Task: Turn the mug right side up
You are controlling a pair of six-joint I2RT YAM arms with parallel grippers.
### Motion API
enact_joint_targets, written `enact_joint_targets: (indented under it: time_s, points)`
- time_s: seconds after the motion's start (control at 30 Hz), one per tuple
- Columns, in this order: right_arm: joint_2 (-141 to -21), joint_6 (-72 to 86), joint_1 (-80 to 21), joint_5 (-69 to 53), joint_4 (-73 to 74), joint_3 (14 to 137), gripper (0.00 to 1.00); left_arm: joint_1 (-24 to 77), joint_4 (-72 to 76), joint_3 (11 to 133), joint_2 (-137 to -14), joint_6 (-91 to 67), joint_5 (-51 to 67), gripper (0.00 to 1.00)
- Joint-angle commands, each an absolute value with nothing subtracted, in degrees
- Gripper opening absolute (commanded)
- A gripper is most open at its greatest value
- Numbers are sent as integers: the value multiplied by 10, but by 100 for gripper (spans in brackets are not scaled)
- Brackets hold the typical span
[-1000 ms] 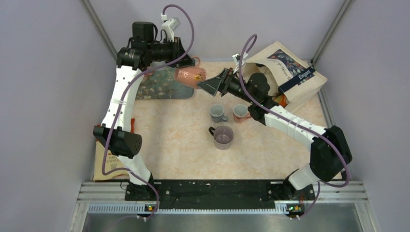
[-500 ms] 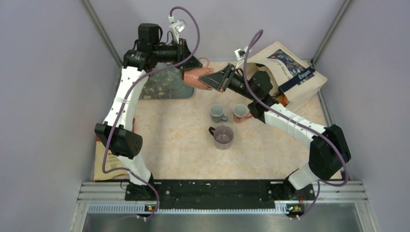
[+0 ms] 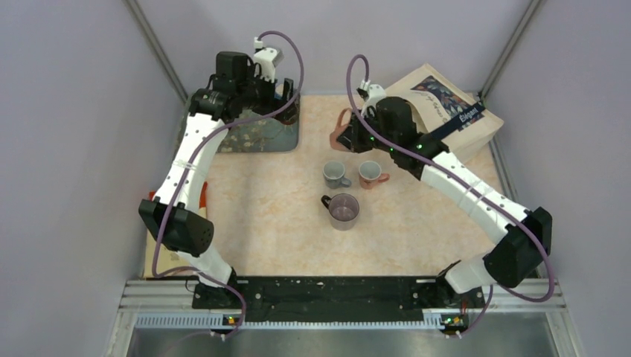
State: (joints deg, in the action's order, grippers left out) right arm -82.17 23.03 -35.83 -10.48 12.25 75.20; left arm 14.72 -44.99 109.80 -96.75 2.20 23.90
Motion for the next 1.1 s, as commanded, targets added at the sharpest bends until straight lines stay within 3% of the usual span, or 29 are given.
enact_joint_targets:
  time_s: [0.0, 0.1, 0.3, 0.6, 0.9, 1.07]
  points:
    - [-778, 124, -358, 139, 379, 846, 0, 141, -420, 1055, -926, 89, 87, 99]
    - [-767, 138, -358, 229, 463, 812, 0, 131, -388, 1006, -919, 121, 29, 99]
    - [-757, 210, -358, 214, 530, 710, 0, 83, -374, 972, -945, 134, 16, 99]
    - [-745, 262, -350, 97, 424, 542, 0, 6, -359, 981, -1019, 124, 25, 99]
    - [-750, 274, -343, 70, 377, 502, 1, -27, -335, 1037, -1101, 216, -42, 99]
    - [-741, 279, -341, 67, 378, 501, 39, -60, -331, 1134, -1186, 235, -59, 99]
